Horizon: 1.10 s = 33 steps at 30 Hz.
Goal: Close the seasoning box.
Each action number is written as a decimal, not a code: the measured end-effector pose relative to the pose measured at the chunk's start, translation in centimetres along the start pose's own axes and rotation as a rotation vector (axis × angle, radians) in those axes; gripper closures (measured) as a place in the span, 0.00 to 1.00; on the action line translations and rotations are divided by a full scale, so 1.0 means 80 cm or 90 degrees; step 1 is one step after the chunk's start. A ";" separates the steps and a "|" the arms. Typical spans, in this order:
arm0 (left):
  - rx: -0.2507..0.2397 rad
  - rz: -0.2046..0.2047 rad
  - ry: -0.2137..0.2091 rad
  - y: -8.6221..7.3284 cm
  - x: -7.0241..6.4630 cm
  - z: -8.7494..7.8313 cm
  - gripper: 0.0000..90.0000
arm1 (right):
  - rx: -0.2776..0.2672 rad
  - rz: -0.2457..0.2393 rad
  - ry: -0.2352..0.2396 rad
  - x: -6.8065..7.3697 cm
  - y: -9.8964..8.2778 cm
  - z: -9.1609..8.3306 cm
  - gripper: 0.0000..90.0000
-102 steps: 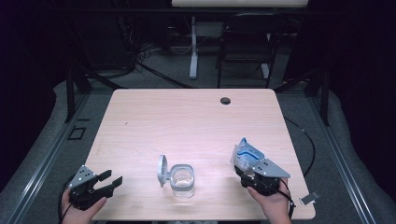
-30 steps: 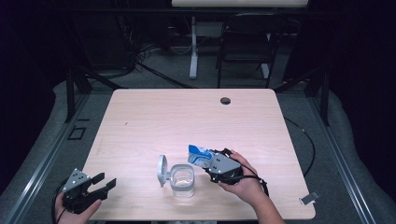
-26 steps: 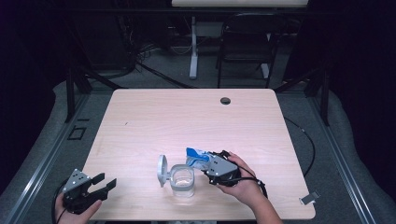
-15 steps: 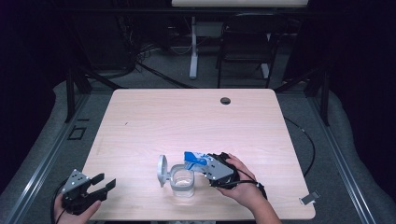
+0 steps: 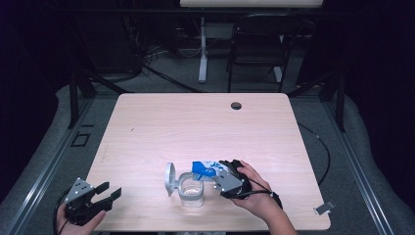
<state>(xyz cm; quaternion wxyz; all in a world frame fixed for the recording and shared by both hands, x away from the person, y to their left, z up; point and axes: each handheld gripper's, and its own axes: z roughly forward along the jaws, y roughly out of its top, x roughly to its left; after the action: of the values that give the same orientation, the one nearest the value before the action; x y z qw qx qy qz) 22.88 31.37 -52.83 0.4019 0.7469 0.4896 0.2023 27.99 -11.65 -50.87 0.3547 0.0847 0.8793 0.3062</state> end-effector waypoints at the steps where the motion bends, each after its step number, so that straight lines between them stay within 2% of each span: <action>1: 0.001 0.001 0.000 0.000 0.000 0.000 0.51 | 0.005 -0.009 -0.004 0.001 0.001 -0.001 0.46; 2: 0.003 0.001 0.000 0.000 0.000 0.000 0.51 | 0.008 -0.014 -0.006 0.002 0.002 -0.001 0.46; 3: -0.001 0.001 -0.001 0.000 0.000 0.000 0.51 | 0.025 -0.031 -0.014 0.002 0.004 -0.002 0.46; 5: -0.001 0.001 -0.001 0.000 -0.001 0.000 0.51 | 0.023 -0.032 -0.016 0.005 0.004 0.000 0.46; 6: -0.004 0.001 -0.001 0.000 -0.001 0.001 0.51 | 0.036 -0.044 -0.017 0.005 0.005 -0.001 0.46; 9: -0.001 0.002 -0.001 0.000 0.000 0.000 0.51 | 0.042 -0.059 -0.025 0.009 0.005 0.003 0.46; 11: 0.003 0.002 0.000 0.000 0.000 0.000 0.51 | 0.055 -0.083 -0.029 0.011 0.007 0.004 0.46; 14: -0.004 -0.001 0.001 0.000 0.000 0.000 0.51 | 0.056 -0.091 -0.041 0.013 0.007 0.006 0.46; 20: -0.004 0.000 0.002 0.000 0.000 0.000 0.51 | 0.083 -0.125 -0.063 0.015 0.008 0.006 0.46; 33: -0.004 0.000 0.001 0.000 0.000 0.000 0.51 | 0.098 -0.142 -0.062 0.018 0.006 0.008 0.47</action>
<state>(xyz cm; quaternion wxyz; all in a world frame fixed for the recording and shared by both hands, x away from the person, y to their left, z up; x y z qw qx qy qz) 22.84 31.39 -52.83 0.4040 0.7452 0.4895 0.2045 27.34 -10.41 -51.74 0.4213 0.0279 0.8859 0.1920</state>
